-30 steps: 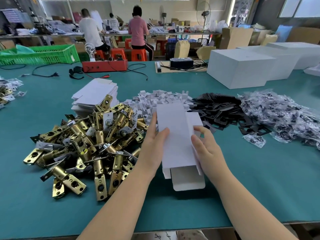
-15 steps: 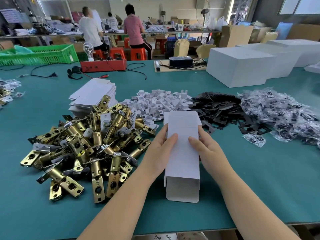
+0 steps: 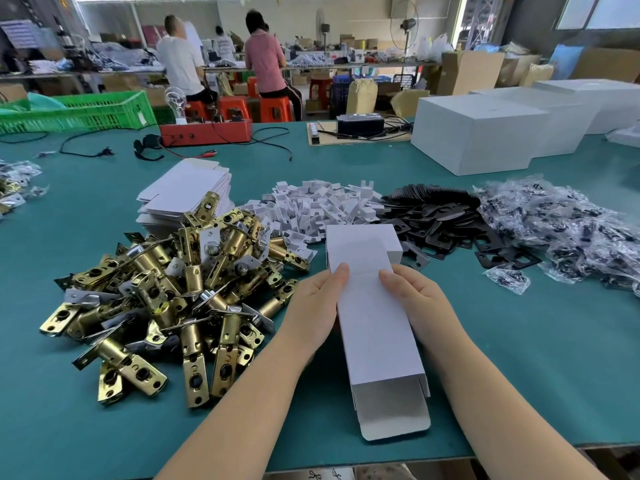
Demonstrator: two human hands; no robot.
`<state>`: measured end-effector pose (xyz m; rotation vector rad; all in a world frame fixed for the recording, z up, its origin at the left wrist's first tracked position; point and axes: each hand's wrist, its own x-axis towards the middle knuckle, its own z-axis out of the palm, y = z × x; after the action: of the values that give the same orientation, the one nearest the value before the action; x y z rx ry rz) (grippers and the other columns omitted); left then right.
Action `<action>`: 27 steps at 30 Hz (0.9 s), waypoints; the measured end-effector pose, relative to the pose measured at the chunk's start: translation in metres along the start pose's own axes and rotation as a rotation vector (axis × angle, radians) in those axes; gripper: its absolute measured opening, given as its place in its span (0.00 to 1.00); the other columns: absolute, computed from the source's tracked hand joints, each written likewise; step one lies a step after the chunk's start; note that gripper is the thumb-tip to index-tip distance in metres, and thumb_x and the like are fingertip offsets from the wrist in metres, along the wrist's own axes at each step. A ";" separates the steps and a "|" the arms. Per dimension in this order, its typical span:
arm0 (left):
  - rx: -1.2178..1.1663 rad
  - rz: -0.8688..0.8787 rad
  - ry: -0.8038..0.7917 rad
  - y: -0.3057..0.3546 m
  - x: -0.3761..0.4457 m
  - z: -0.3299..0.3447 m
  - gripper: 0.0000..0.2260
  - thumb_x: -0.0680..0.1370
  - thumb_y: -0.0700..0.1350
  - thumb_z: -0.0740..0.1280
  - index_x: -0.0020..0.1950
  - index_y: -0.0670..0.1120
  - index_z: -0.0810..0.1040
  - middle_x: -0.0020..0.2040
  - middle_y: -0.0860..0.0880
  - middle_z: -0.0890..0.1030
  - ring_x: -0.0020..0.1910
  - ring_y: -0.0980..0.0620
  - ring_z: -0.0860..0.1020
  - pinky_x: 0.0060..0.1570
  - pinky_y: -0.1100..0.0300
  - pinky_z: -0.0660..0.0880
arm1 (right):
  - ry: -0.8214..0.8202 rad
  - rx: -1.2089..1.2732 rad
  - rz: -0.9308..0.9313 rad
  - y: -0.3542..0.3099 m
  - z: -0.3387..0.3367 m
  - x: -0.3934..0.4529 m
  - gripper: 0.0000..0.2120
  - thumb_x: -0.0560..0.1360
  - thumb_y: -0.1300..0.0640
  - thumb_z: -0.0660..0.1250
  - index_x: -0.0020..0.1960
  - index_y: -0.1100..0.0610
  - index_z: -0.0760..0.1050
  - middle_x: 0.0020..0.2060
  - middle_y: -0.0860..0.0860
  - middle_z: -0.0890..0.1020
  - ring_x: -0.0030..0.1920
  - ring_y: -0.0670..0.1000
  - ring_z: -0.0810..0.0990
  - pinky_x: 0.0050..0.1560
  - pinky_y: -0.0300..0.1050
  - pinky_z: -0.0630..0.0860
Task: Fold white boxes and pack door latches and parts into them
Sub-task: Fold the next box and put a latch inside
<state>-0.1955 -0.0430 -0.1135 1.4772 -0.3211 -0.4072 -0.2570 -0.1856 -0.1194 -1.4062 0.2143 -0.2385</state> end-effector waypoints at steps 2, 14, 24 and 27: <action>-0.007 0.010 0.013 -0.001 0.000 0.001 0.21 0.82 0.51 0.61 0.51 0.32 0.76 0.44 0.41 0.81 0.42 0.48 0.78 0.46 0.53 0.71 | 0.024 0.021 0.004 0.000 0.001 0.001 0.06 0.77 0.54 0.65 0.48 0.52 0.81 0.48 0.55 0.85 0.43 0.53 0.84 0.42 0.48 0.80; -0.055 0.046 -0.039 -0.001 0.002 0.000 0.06 0.79 0.43 0.66 0.55 0.51 0.78 0.39 0.55 0.84 0.34 0.58 0.82 0.30 0.64 0.77 | 0.158 0.071 0.033 0.001 -0.003 0.005 0.08 0.79 0.54 0.63 0.44 0.51 0.78 0.44 0.56 0.85 0.42 0.55 0.82 0.48 0.56 0.78; -0.096 0.057 -0.004 -0.001 0.002 0.000 0.02 0.78 0.41 0.68 0.49 0.45 0.80 0.36 0.52 0.84 0.32 0.58 0.80 0.29 0.66 0.75 | 0.067 0.110 0.151 0.001 -0.003 0.006 0.08 0.79 0.52 0.63 0.49 0.56 0.78 0.44 0.55 0.86 0.41 0.53 0.84 0.43 0.50 0.81; -0.121 0.075 0.087 -0.004 0.003 -0.001 0.01 0.77 0.42 0.69 0.47 0.46 0.81 0.39 0.50 0.85 0.37 0.55 0.82 0.35 0.62 0.78 | 0.031 0.064 0.110 0.002 0.000 0.006 0.06 0.79 0.55 0.64 0.53 0.53 0.77 0.47 0.52 0.86 0.43 0.51 0.85 0.40 0.46 0.81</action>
<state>-0.1923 -0.0436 -0.1177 1.3560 -0.2764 -0.2965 -0.2513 -0.1872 -0.1210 -1.3236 0.3061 -0.1743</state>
